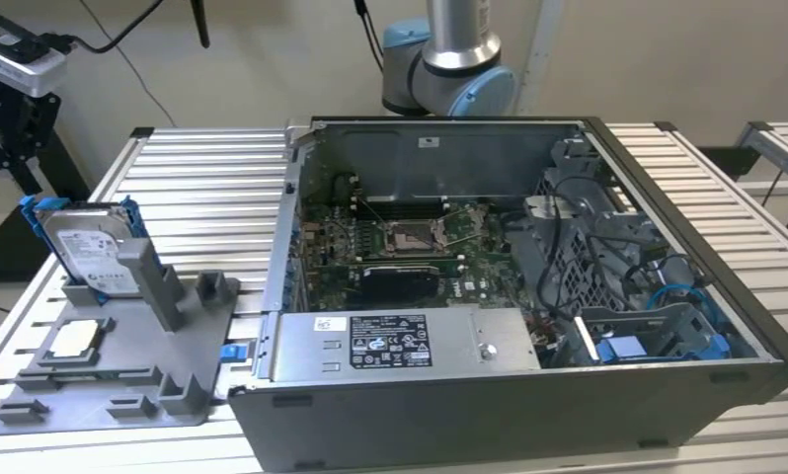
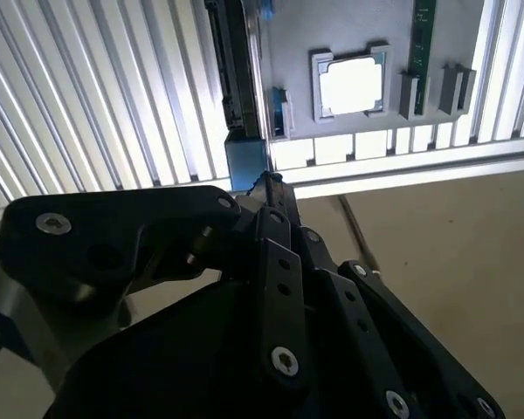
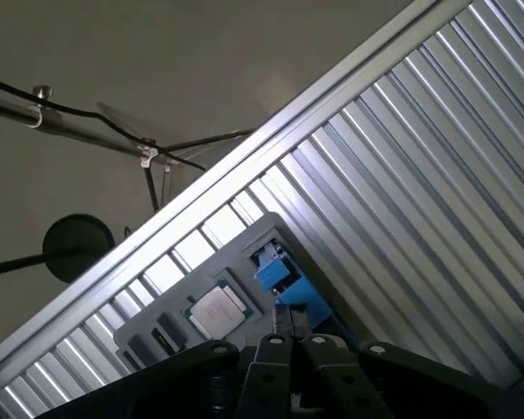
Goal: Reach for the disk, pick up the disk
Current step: 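Pick up the disk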
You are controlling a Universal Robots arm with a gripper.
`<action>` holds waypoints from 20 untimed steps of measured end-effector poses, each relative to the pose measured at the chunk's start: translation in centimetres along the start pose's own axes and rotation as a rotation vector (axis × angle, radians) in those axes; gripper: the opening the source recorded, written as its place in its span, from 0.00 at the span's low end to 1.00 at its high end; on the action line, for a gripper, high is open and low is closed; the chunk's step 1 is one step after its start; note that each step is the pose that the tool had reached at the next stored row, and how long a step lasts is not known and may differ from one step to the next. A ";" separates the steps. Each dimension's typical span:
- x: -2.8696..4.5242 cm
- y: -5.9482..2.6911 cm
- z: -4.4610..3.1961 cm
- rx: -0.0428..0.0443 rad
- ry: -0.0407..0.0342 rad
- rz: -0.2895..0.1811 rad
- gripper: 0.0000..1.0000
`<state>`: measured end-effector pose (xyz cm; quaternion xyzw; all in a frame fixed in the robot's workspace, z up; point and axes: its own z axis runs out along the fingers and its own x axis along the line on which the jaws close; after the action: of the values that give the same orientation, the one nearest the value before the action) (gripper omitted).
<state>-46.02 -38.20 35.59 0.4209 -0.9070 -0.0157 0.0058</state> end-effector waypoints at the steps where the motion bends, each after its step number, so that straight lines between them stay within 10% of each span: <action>1: -0.01 0.02 0.00 0.0036 -0.0030 -0.005 0.00; 5: -0.02 0.01 0.10 0.0277 -0.0223 -0.049 0.00; 20: -0.02 0.01 0.44 0.0242 -0.0175 -0.323 0.00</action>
<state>-46.03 -38.16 35.16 0.5610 -0.8277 -0.0092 -0.0098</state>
